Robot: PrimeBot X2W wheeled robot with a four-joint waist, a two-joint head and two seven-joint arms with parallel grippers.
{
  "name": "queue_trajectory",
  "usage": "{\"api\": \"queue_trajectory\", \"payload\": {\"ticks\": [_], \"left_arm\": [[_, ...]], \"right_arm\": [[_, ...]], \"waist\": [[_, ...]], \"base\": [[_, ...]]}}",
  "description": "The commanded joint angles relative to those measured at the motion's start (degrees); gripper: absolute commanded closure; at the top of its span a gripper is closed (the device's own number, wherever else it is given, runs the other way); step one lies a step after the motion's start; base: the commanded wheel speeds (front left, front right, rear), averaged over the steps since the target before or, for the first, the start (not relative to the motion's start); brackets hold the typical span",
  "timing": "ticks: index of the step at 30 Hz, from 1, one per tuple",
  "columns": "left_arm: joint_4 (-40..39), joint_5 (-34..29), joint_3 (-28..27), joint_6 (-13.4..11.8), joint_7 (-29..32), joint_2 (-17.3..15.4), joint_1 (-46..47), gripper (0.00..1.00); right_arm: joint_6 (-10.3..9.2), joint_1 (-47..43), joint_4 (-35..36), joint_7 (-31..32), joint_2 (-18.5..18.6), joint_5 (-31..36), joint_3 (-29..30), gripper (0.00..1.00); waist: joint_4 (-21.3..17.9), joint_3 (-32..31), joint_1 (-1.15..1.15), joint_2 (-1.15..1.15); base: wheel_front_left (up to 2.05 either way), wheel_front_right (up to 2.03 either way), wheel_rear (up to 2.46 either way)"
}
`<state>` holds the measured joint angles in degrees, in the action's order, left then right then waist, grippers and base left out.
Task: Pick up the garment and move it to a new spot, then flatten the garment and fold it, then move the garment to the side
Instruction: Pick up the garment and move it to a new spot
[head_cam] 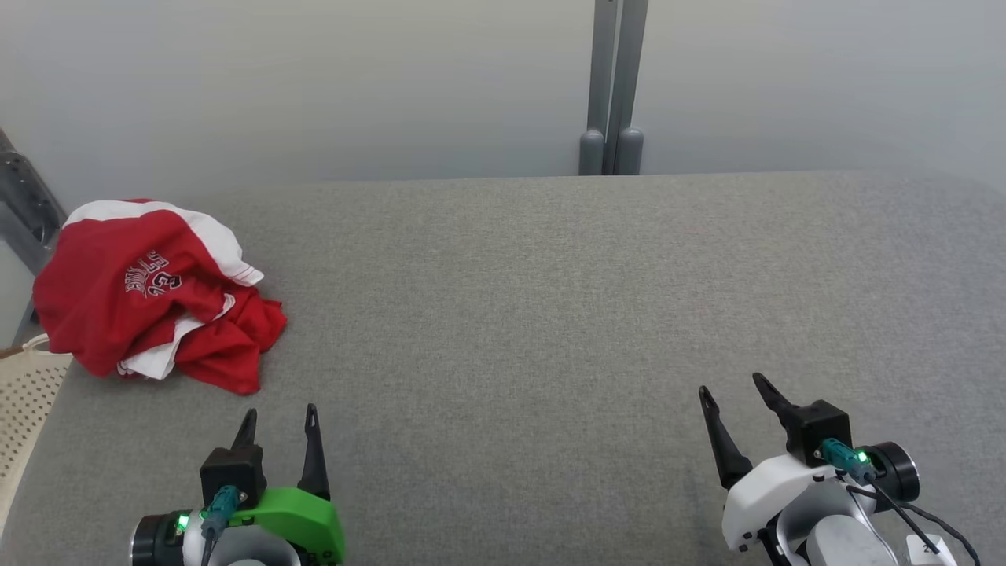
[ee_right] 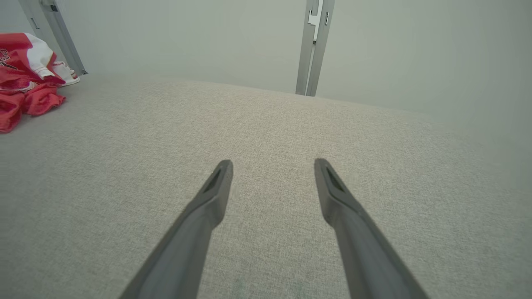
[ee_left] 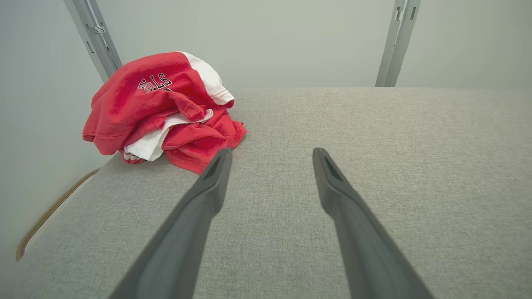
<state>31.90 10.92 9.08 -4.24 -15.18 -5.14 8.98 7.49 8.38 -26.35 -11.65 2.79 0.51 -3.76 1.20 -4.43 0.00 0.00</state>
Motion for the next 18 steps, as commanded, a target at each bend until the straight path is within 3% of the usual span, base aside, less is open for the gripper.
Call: {"api": "queue_trajectory", "payload": {"ticks": [1, 12, 18], "left_arm": [[0.07, 0.72, -0.29, 0.33, -0.01, 0.09, -0.72, 0.00], [-2.50, 5.14, -0.70, 2.30, 1.61, 0.56, -2.62, 0.00], [-4.44, 5.07, -0.74, 2.08, 2.48, -0.65, -3.79, 0.00]], "right_arm": [[0.00, -0.70, 0.40, -0.56, 0.18, -0.48, -0.07, 0.00], [0.00, -1.83, 0.73, -2.25, 0.15, -6.82, -2.69, 0.00], [0.00, -1.91, 0.33, -2.70, 0.18, -8.22, -3.99, 0.00]], "waist": [[1.23, -0.07, 0.00, 0.00], [10.76, -1.01, 0.00, 0.00], [15.20, -1.40, 0.00, 0.00]], "base": [[0.00, 0.00, 0.00], [0.00, 0.00, 0.00], [0.00, 0.00, 0.00]]}}
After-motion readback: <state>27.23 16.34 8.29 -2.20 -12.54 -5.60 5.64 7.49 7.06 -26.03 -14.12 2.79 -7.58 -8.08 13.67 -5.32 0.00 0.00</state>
